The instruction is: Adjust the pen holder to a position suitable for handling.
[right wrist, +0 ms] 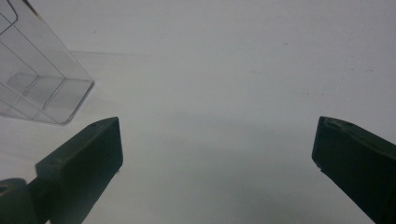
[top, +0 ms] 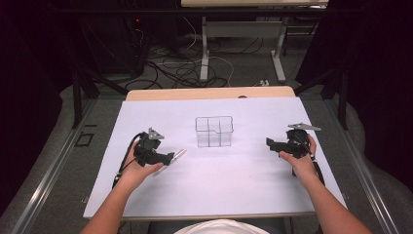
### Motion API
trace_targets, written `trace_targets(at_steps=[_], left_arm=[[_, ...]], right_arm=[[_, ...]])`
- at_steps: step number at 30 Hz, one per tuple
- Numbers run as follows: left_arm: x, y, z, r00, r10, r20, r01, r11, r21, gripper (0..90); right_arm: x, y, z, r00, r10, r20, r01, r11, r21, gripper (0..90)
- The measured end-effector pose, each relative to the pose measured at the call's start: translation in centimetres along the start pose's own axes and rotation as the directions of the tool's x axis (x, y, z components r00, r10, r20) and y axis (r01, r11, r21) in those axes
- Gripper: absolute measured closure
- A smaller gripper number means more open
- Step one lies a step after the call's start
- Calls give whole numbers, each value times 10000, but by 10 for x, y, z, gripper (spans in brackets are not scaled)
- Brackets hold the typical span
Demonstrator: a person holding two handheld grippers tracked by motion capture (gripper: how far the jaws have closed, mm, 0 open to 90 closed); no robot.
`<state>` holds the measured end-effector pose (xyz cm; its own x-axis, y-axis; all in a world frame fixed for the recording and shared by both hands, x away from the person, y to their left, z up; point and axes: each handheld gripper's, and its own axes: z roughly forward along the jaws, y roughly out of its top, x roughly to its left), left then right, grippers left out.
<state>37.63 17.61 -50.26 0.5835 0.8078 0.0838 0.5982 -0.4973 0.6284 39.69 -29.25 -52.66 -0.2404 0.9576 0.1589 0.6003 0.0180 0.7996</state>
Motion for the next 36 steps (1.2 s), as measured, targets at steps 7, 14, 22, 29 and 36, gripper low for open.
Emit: trace_targets(at_steps=[7,14,22,29,36], left_arm=[[-2,-3,1,9995,285,98,-292,9971,702,394],[1,-10,7,9995,251,180,-272,9914,1283,448],[4,-15,15,9988,301,377,-370,9792,1995,510],[1,-16,17,9982,374,470,-472,9725,2281,551],[-1,-16,20,9964,530,668,-679,9673,2443,586]], right_arm=[[0,0,0,10000,-26,3,26,10000,13,14],[0,-1,1,10000,-18,-9,18,10000,51,14],[0,-1,1,10000,-4,-10,4,10000,90,14],[0,-1,1,10000,-16,-22,16,10000,94,14],[0,-1,2,9999,-98,-51,98,9998,147,13]])
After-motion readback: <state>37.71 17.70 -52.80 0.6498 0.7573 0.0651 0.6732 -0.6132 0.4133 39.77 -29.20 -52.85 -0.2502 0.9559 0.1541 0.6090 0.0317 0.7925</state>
